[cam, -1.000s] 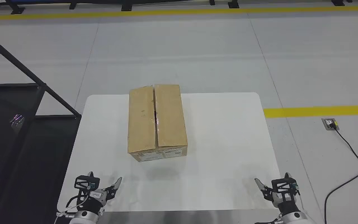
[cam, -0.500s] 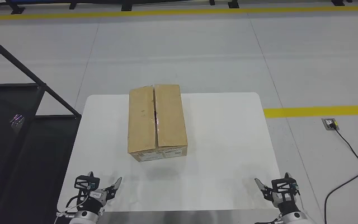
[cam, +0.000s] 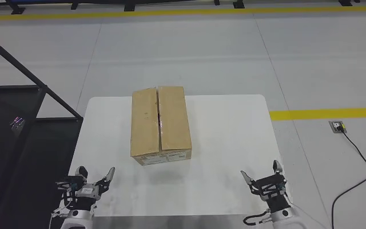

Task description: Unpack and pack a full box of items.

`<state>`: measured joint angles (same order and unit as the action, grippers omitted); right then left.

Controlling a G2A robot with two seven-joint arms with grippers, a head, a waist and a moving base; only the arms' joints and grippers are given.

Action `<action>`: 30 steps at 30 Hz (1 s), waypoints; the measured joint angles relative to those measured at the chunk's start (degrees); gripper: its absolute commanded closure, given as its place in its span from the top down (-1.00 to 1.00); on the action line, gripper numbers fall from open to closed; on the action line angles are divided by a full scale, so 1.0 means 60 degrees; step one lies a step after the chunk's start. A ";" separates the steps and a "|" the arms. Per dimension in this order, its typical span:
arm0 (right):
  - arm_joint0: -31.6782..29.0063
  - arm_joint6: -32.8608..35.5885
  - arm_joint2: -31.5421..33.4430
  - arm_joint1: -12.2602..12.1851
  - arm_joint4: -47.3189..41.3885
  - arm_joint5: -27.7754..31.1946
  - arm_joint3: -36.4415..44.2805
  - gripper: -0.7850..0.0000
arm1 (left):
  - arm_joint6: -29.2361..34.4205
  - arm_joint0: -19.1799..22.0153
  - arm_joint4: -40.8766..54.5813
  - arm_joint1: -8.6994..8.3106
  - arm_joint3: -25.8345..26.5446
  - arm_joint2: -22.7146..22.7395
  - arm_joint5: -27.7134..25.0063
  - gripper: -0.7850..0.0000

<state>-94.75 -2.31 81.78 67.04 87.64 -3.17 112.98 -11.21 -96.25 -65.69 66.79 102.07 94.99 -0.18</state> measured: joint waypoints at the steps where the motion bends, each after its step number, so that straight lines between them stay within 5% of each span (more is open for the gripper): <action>1: 0.0063 0.0093 -0.0141 0.0013 0.0066 0.0036 0.0091 1.00 | -0.0026 -0.0020 0.0038 0.0001 0.0055 0.0087 0.0008 1.00; 13: 0.0131 0.0140 -0.0336 0.0021 0.0152 0.0253 0.0260 1.00 | 0.0003 -0.0082 -0.0018 -0.0002 0.0157 0.0190 0.0029 1.00; 16: 0.0209 -0.0274 -0.0463 0.0035 -0.0374 0.0932 0.0322 1.00 | 0.0544 0.0481 0.0099 0.0012 -0.0211 0.0021 -0.0020 1.00; 23: 0.0405 -0.1073 -0.1000 0.0091 0.0049 0.1200 0.0644 1.00 | 0.0748 0.2778 -0.0406 0.0098 -0.2552 -0.0931 -0.0289 1.00; 30: 0.0369 -0.1434 -0.1362 0.0091 0.0829 0.1399 0.0822 1.00 | 0.0435 0.3567 -0.0417 0.0195 -0.3448 -0.1340 -0.0128 1.00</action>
<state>-92.53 -10.91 73.61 67.59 92.61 5.22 117.91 -8.61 -74.85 -68.19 67.96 81.38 86.95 -0.95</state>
